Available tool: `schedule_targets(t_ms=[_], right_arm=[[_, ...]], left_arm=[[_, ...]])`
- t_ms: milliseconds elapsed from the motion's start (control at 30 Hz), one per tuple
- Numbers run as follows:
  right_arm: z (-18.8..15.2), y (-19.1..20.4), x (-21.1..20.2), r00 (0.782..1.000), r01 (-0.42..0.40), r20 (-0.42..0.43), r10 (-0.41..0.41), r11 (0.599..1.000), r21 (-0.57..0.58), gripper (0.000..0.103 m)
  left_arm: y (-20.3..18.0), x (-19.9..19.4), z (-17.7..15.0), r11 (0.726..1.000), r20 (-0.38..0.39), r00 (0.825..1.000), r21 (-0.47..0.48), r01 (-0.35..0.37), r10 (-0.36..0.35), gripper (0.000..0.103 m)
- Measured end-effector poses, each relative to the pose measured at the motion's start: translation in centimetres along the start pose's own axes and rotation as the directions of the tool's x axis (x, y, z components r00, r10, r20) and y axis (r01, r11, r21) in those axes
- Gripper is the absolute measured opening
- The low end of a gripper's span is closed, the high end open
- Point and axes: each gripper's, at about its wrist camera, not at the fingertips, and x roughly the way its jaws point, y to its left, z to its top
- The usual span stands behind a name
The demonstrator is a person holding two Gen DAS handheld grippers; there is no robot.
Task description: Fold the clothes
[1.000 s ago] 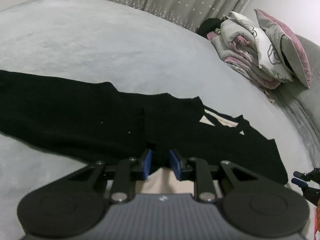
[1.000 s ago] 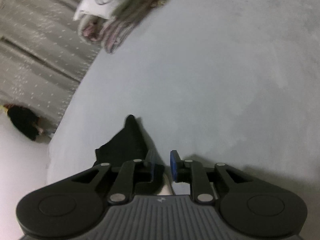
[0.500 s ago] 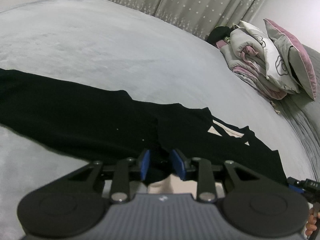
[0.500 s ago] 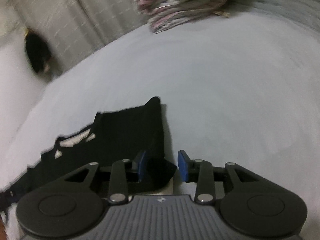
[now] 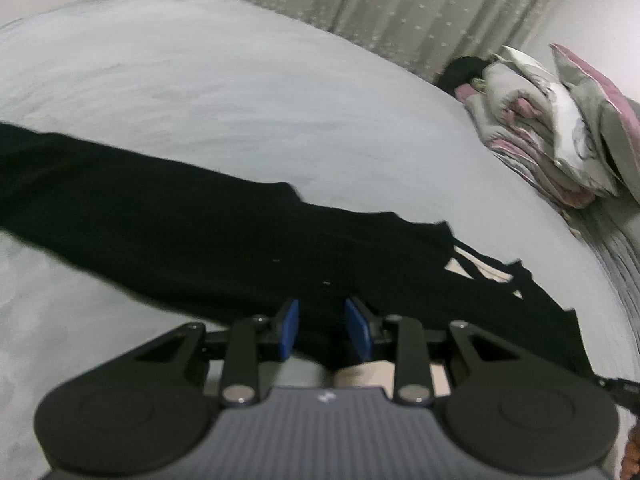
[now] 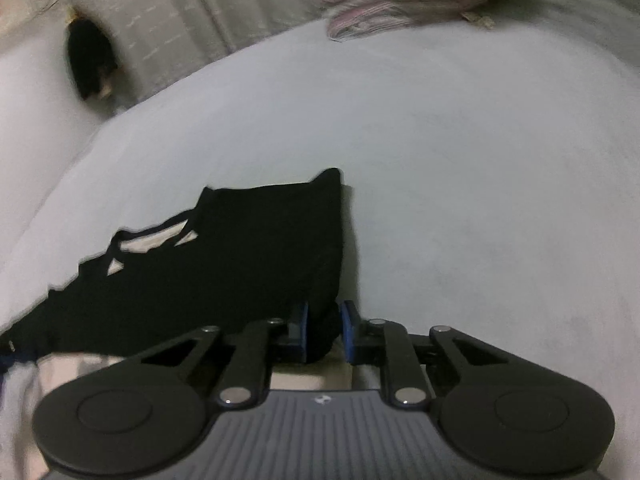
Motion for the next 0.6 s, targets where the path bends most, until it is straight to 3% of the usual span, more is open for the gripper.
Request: schedule_targets(t_ms=[133,200,333,467,600], right_arm=[[-0.3,-0.1,0.6,0.999,0.028,-0.037,-0.027,0.999,0.024,0.022],[-0.1,0.3,0.3,0.998,0.053,-0.037,-0.052,0.998,0.032,0.035],[-0.1,1.6,-0.6,0.998,0.068,-0.002,-0.068,0.998,0.012,0.041],[0.1,2.8,-1.5,0.997,0.064,0.035,-0.064,0.998,-0.002,0.048],[0.2,3.8,-1.8,0.997,0.055,0.059,-0.055,0.998,-0.008,0.049]], left_arm=[[0.7,-0.4,0.2,0.996,0.021,0.996,-0.026,-0.084,0.084,0.034],[1.0,-0.6,0.3,0.992,0.038,0.992,-0.03,-0.123,0.124,0.041],[1.8,-1.1,0.5,0.971,0.072,0.969,-0.051,-0.232,0.235,0.052],[3.4,-1.2,0.8,0.931,0.071,0.934,-0.136,-0.34,0.351,0.062],[4.8,-1.1,1.2,0.913,0.097,0.917,-0.181,-0.366,0.387,0.063]])
